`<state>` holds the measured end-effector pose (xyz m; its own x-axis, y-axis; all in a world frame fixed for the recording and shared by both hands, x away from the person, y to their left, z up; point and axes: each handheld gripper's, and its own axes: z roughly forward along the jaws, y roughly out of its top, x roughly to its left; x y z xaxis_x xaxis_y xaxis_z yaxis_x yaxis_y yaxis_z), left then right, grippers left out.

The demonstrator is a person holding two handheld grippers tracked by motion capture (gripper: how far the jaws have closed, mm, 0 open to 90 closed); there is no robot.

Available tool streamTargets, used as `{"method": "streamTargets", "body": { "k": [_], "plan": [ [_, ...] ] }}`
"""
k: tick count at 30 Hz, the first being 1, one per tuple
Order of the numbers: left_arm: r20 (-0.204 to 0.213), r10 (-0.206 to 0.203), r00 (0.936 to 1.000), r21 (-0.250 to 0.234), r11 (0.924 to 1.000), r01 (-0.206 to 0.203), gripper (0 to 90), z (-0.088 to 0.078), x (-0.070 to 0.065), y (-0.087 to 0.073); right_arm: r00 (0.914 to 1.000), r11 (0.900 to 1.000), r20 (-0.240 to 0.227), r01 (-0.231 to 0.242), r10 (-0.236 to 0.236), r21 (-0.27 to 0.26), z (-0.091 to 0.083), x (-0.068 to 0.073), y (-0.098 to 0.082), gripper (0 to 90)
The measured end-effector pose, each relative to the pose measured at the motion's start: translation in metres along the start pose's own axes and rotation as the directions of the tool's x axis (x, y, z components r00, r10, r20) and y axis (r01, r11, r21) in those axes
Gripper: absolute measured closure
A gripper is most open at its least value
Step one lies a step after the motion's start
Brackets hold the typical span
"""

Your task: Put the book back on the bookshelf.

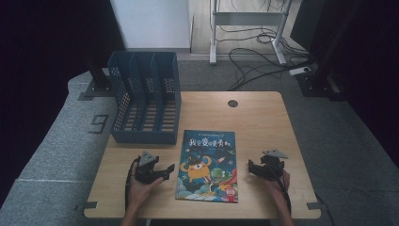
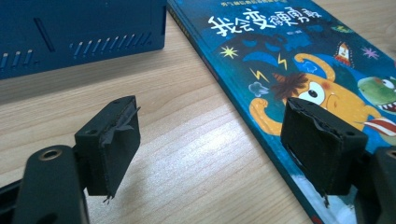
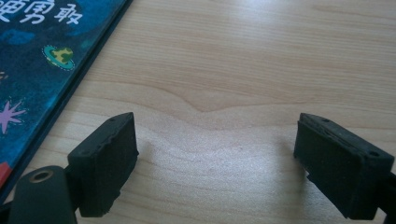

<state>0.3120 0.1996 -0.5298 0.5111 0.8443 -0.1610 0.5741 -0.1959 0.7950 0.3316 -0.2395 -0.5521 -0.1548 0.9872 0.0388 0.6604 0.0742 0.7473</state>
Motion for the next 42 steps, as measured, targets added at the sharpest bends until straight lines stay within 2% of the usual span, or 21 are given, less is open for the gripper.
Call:
{"method": "streamTargets", "body": {
  "k": [7, 14, 18, 21, 26, 30, 38, 42],
  "plan": [
    [0.007, 0.001, 1.0000, -0.001, 1.0000, -0.001, 19.9, 0.000, -0.001, 0.000, 0.9998, 0.999, -0.022, -0.005, 0.004, -0.034, -0.006, 0.004, 0.003, 14.0],
    [0.014, -0.001, 0.9999, 0.000, 1.0000, 0.001, 20.0, 0.001, -0.006, 0.002, 0.9984, 0.999, -0.054, 0.013, -0.016, -0.046, -0.011, 0.013, 0.004, 14.4],
    [0.015, 0.002, 0.9999, 0.014, 0.9999, -0.002, 20.1, 0.004, -0.009, 0.002, 0.9975, 0.998, -0.070, 0.008, -0.012, -0.055, -0.013, 0.017, 0.006, 14.9],
    [0.033, -0.006, 0.9994, 0.018, 0.9998, 0.006, 20.2, 0.006, -0.012, 0.002, 0.9969, 0.998, -0.077, 0.011, -0.015, -0.055, -0.012, 0.021, 0.006, 15.2],
    [0.037, 0.002, 0.9993, 0.017, 0.9999, -0.002, 20.2, 0.009, -0.017, 0.003, 0.9952, 0.998, -0.095, 0.018, -0.023, -0.056, -0.012, 0.026, 0.006, 15.3],
    [0.037, 0.014, 0.9992, 0.027, 0.9995, -0.015, 20.6, 0.013, -0.024, 0.003, 0.9932, 0.998, -0.115, 0.012, -0.020, -0.066, -0.014, 0.030, 0.008, 15.4],
    [0.048, 0.025, 0.9985, 0.059, 0.9979, -0.028, 20.7, 0.023, -0.035, 0.003, 0.9876, 0.998, -0.152, 0.033, -0.040, -0.051, -0.010, 0.044, 0.007, 15.5],
    [0.060, 0.037, 0.9975, 0.086, 0.9954, -0.042, 20.8, 0.031, -0.041, 0.002, 0.9828, 0.997, -0.173, 0.056, -0.063, -0.044, -0.007, 0.056, 0.005, 15.5]
  ]
}}
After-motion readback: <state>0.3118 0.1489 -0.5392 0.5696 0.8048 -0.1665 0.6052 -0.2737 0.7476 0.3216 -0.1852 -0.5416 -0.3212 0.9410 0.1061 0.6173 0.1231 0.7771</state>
